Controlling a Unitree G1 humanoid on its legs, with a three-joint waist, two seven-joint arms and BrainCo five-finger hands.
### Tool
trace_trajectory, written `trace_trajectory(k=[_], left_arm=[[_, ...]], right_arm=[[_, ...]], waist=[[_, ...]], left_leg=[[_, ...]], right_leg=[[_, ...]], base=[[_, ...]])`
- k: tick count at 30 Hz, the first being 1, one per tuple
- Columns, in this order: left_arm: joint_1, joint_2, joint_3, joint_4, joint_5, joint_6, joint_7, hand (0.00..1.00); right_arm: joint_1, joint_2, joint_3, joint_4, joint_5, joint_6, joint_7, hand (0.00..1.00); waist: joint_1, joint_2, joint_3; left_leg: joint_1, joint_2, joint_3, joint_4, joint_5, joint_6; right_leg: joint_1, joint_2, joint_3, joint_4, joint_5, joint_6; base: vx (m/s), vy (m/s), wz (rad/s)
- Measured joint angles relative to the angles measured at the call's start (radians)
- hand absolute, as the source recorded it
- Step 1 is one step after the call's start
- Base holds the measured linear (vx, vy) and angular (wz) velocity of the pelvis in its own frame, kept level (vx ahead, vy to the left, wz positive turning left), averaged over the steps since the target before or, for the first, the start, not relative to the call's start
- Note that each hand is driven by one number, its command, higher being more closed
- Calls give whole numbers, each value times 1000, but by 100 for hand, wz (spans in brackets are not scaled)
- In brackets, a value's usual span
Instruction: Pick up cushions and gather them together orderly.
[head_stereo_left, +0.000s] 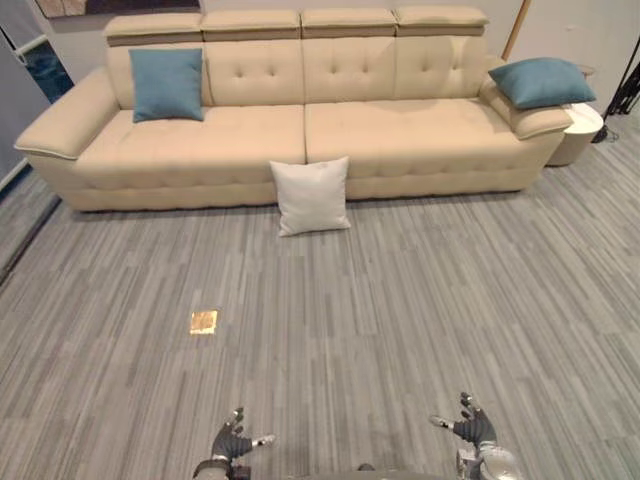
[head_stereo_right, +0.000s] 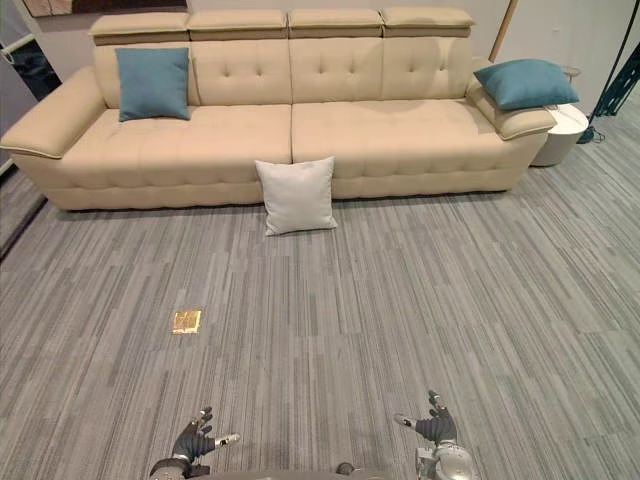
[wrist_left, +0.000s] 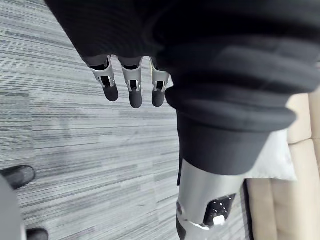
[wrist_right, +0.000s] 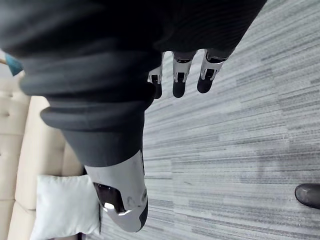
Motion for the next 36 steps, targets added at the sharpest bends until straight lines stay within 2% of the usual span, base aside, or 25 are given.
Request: trace_trajectory(k=[4, 13, 18, 20, 21, 23, 25, 26, 28, 29, 30, 31, 32, 33, 34, 35, 36], left_arm=[[1, 8, 2, -39, 0, -1, -10, 0], [2, 18, 39, -52, -4, 0, -10, 0], [-2, 18, 40, -71, -23, 1, -6, 0], [-3, 18, 40, -80, -24, 1, -5, 0], [0, 17, 38, -96, -25, 2, -4, 0], [1, 18, 36, -113, -32, 2, -4, 0], [2, 19, 36, -125, -33, 3, 2, 0], [-4, 31, 33, -139, -35, 4, 13, 0], [-12, 42, 33, -139, -44, 4, 16, 0], [-22, 51, 33, -138, -47, 4, 18, 0], [-29, 54, 33, -138, -55, 4, 20, 0], [-51, 57, 33, -133, -65, 4, 27, 0], [-72, 56, 33, -128, -67, 4, 35, 0], [-80, 56, 32, -128, -68, 4, 36, 0], [-86, 57, 28, -127, -70, 3, 38, 0], [-90, 54, 24, -124, -70, 3, 38, 0], [-93, 45, 24, -122, -70, 2, 38, 0]], right_arm=[[-1, -22, 3, -27, -17, 0, 11, 0], [-8, -64, 22, -29, -38, 1, 25, 0], [-53, -76, 50, -28, -37, 3, 22, 0], [-63, -76, 56, -27, -35, 3, 21, 0], [-67, -76, 62, -25, -32, 3, 19, 0], [-68, -74, 63, -6, -28, 4, 19, 0], [-81, -69, 70, 7, -25, 6, 19, 0], [-81, -60, 86, 14, -20, 6, 20, 0], [-79, -58, 95, 17, -20, 9, 20, 0], [-85, -60, 102, 17, -19, 9, 19, 0], [-92, -61, 102, 17, -19, 10, 19, 0], [-106, -61, 102, 17, -18, 10, 18, 0], [-116, -63, 101, 16, -17, 10, 17, 0], [-116, -63, 101, 14, -17, 10, 16, 0], [-109, -63, 101, 11, -17, 10, 15, 0], [-104, -65, 101, 12, -17, 12, 15, 0], [-109, -66, 99, 13, -17, 20, 15, 0]], waist=[[-4, 10, 6], [-4, 8, 15], [-6, 9, 50], [-2, 9, 64], [1, 9, 66], [6, 6, 68], [7, 7, 77], [0, -2, 97], [2, -5, 113], [-1, -4, 119], [-6, -3, 126], [-19, 9, 151], [-27, 13, 165], [-30, 13, 169], [-36, 3, 169], [-47, 4, 168], [-52, 19, 170]], left_leg=[[8, 2, -1, 2, -9, -15], [-17, 3, -4, 18, -14, -15], [-109, 14, -1, 104, -59, 20], [-134, 15, 0, 139, -85, 35], [-155, 14, 1, 168, -109, 41], [-167, 1, 2, 219, -155, 56], [-152, -10, -2, 233, -186, 71], [-115, -19, -15, 235, -195, 83], [-80, -17, -21, 228, -209, 80], [-61, -6, -29, 217, -218, 73], [-50, 3, -39, 210, -222, 66], [-17, 27, -57, 187, -224, 60], [21, 46, -75, 145, -221, 41], [41, 53, -82, 124, -219, 23], [77, 59, -99, 101, -225, -7], [92, 77, -118, 112, -240, -32], [84, 109, -127, 154, -240, -64]], right_leg=[[10, -1, -3, 0, -11, 17], [-16, -4, -4, 22, -27, 37], [-103, -6, -3, 91, -46, 24], [-137, -11, -3, 143, -75, 28], [-172, -20, -2, 209, -112, 36], [-234, -52, -6, 370, -191, 87], [-323, -87, -39, 585, -206, 89], [-381, -121, -71, 724, -234, 87], [-413, -145, -112, 730, -261, 86], [-450, -150, -135, 685, -260, 84], [-464, -148, -145, 648, -257, 83], [-487, -134, -162, 548, -224, 89], [-507, -122, -167, 434, -156, 88], [-516, -113, -166, 373, -114, 87], [-520, -114, -160, 284, -15, 77], [-516, -114, -158, 299, 85, 41], [-528, -107, -175, 362, 77, -10]], base=[[17, -17, 3], [0, -9, 1], [-45, 12, -2], [-25, 41, -1], [3, 67, 0], [47, 86, 0], [116, 91, 6], [139, 56, 17], [218, 30, 14], [359, -12, 16], [419, -58, 34], [503, -113, 47], [463, -126, 49], [528, -169, 53], [573, -216, 55], [579, -225, 56], [574, -264, 36]])
